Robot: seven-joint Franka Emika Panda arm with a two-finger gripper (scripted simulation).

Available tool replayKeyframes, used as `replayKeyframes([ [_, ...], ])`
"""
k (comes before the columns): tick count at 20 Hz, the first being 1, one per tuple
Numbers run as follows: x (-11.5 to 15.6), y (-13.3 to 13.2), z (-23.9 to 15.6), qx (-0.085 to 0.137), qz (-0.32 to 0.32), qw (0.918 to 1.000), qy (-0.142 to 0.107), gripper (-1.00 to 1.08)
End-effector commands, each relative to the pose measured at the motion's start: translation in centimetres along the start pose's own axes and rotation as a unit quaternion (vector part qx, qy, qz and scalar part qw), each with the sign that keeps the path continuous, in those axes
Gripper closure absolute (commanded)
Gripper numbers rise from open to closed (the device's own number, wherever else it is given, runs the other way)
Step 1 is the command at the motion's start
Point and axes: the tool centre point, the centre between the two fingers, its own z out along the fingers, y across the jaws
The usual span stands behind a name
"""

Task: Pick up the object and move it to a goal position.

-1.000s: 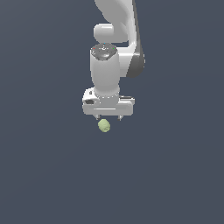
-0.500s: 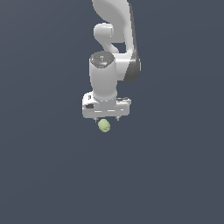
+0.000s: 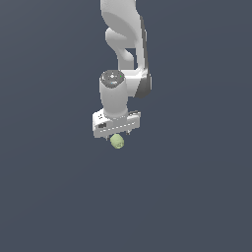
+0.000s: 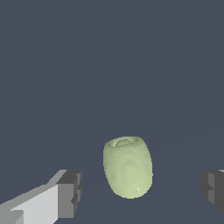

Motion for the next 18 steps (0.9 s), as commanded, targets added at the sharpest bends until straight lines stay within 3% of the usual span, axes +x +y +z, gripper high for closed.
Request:
replayKeyframes([
  [1,-0.6,0.1,0.9,0.0,-0.028,0.9996,-0.002,-0.92],
  [9,-2.0,0.1,2.7,0.001,-0.082,0.9966,-0.007,-0.92],
  [18,-2.3,0.1,3.2,0.002,-0.092,0.9957,-0.008,-0.92],
])
